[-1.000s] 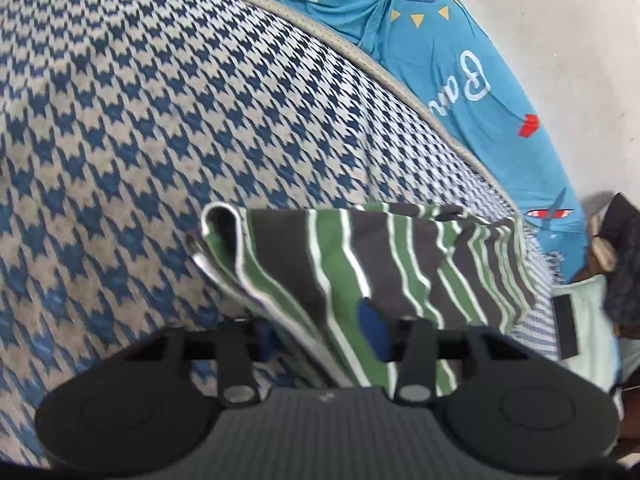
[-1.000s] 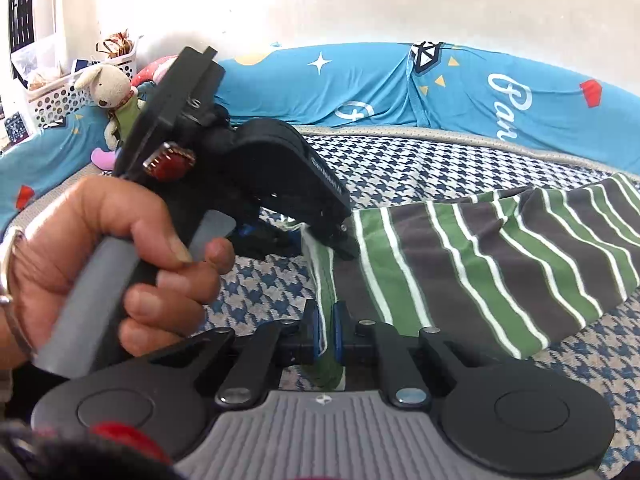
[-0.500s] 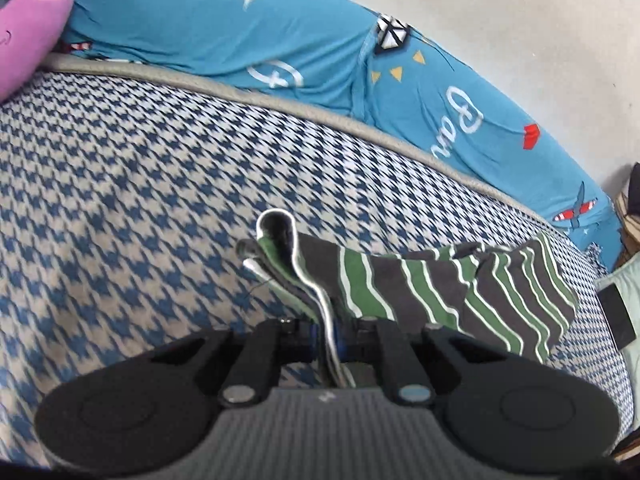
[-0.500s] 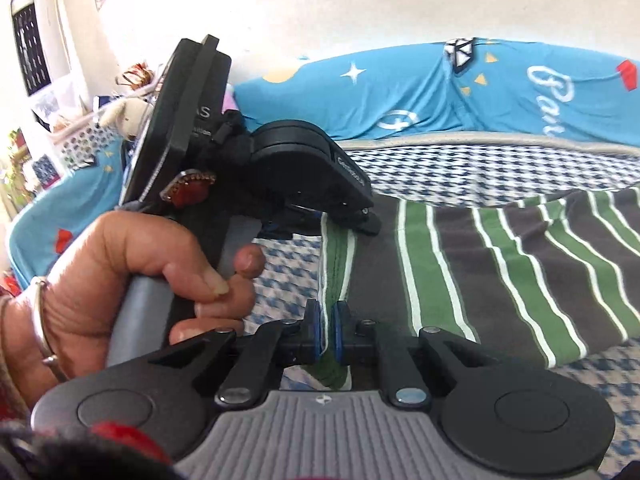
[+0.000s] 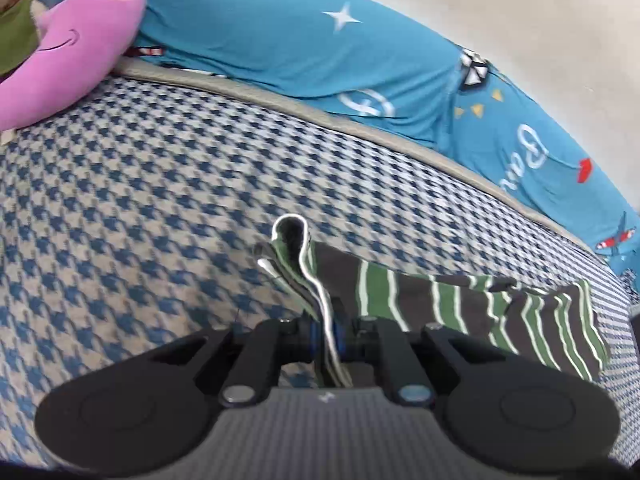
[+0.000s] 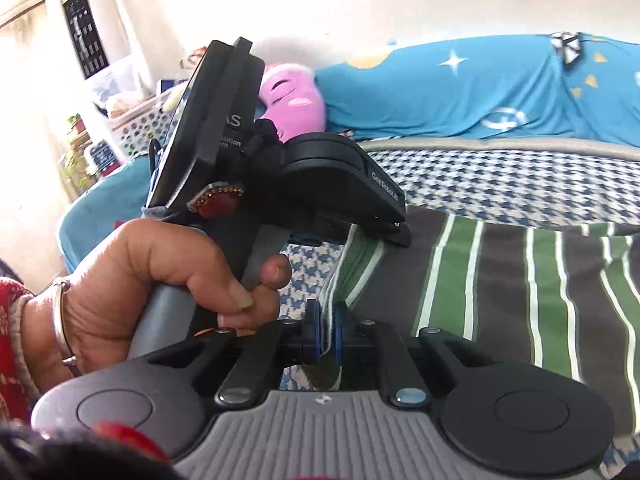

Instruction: Fold clothes

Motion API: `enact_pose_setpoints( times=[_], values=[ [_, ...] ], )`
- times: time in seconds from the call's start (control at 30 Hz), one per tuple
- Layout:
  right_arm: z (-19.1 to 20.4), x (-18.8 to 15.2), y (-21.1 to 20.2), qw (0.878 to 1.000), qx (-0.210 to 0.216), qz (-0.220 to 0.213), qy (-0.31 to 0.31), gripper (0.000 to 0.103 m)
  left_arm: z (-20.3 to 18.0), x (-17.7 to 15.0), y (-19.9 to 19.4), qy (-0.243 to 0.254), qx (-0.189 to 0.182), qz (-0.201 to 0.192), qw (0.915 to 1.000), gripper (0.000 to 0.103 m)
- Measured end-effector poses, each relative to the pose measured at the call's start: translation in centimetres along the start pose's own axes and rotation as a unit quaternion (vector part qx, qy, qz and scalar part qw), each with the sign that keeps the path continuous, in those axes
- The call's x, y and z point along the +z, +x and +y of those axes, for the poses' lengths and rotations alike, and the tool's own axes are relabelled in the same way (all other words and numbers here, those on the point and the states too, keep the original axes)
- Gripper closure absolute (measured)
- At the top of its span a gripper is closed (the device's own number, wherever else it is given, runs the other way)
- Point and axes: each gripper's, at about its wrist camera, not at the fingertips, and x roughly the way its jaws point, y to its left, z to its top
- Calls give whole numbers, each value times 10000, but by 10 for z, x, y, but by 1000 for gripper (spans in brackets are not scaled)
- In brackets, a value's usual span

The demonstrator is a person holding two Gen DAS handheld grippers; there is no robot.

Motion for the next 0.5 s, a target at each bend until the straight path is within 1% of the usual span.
enact_pose_setpoints(
  times=[0.03,0.07,0.1,0.13,0.17,0.2,0.23,0.3,0.33,0.37,0.43,0.5],
  values=[
    [-1,0,4,10000,6,85,-25,89,5,2,1,-13,40,3,10000,95],
    [-2,-1,8,9999,14,155,-41,89,9,4,2,-19,94,19,10000,92],
    [-4,-2,11,9997,15,225,-45,85,12,5,5,-28,195,57,9998,89],
    [-6,-3,11,9996,1,287,-15,75,16,5,7,-56,333,97,9994,83],
    [-8,-3,9,9995,-10,318,19,73,19,4,9,-99,470,128,9988,75],
    [-10,-4,7,9995,-10,309,22,73,22,3,11,-142,608,159,9979,70],
    [-13,-5,5,9995,-10,300,25,73,25,2,13,-185,745,190,9969,68],
    [-18,-5,-2,9997,-50,248,40,73,29,1,15,-235,983,203,9947,58],
    [-20,-5,-6,9997,-82,214,50,73,26,1,13,-206,1047,139,9942,47],
    [-23,-5,-10,9998,-113,179,59,73,24,1,11,-177,1111,74,9936,40],
    [-29,-4,-18,9998,-176,110,78,73,19,1,6,-84,1200,-38,9927,35],
    [-34,-5,-25,9996,-278,64,79,73,12,0,3,2,1184,-93,9929,32]
  ],
)
